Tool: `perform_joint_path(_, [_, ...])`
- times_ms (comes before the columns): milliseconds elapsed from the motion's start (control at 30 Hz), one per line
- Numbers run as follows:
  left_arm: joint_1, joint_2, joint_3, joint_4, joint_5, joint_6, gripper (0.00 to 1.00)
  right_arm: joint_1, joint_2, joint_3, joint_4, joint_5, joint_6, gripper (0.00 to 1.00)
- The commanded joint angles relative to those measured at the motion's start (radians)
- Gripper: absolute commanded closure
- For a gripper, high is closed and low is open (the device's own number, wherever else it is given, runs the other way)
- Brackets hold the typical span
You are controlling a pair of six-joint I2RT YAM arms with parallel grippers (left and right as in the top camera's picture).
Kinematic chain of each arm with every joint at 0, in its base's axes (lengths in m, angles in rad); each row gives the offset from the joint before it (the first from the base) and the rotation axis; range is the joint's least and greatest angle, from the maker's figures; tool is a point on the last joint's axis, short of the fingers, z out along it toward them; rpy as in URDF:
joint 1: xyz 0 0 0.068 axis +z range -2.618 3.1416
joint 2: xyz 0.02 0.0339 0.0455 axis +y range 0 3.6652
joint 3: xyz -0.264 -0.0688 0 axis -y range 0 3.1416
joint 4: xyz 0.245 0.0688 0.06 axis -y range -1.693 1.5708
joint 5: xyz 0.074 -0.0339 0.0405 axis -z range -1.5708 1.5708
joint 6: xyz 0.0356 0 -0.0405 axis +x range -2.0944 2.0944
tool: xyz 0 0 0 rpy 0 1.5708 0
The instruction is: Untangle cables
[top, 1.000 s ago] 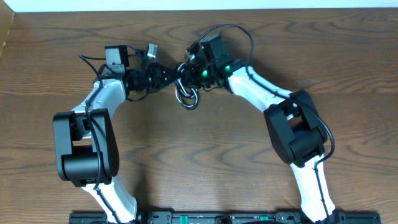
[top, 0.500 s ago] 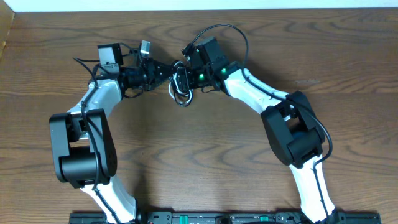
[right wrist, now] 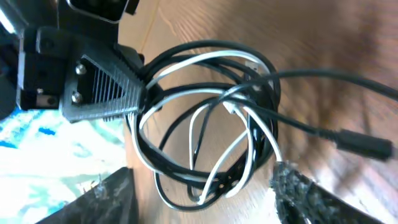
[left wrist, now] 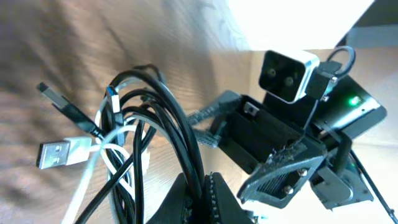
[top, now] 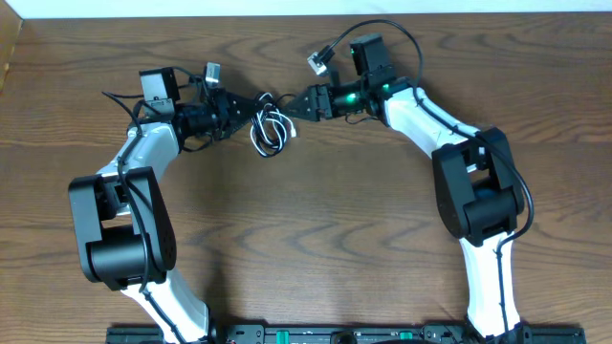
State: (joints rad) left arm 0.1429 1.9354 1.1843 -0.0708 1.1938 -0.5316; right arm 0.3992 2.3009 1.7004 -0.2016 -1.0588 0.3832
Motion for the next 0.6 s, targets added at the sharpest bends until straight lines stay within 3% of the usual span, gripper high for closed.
perform_joint_path(0, [0.005, -0.023, -0.002, -0.092, -0.172, -0.063, 0.93, 0.01, -0.021, 0.006, -0.085, -0.003, 0.044, 0.42])
perform_joint_path(67, [0.005, -0.023, -0.002, -0.138, -0.276, -0.132, 0.92, 0.016, -0.021, 0.006, -0.154, 0.048, 0.089, 0.52])
perform_joint_path(167, [0.005, -0.023, -0.002, -0.17, -0.359, -0.344, 0.92, 0.027, -0.021, 0.006, -0.23, 0.102, 0.121, 0.78])
perform_joint_path(267, [0.005, -0.023, -0.002, -0.213, -0.396, -0.547, 0.93, 0.045, -0.021, 0.006, -0.281, 0.154, 0.184, 0.87])
perform_joint_path(300, [0.005, -0.023, -0.002, -0.217, -0.407, -0.565, 0.93, 0.054, -0.021, 0.006, -0.292, 0.168, 0.222, 0.87])
perform_joint_path(367, [0.004, -0.023, -0.002, -0.221, -0.446, -0.564, 0.92, 0.07, -0.021, 0.006, -0.296, 0.17, 0.292, 0.73])
perform_joint_path(567, [0.004, -0.022, -0.002, -0.243, -0.545, -0.563, 0.92, 0.116, -0.021, 0.006, -0.282, 0.192, 0.354, 0.58])
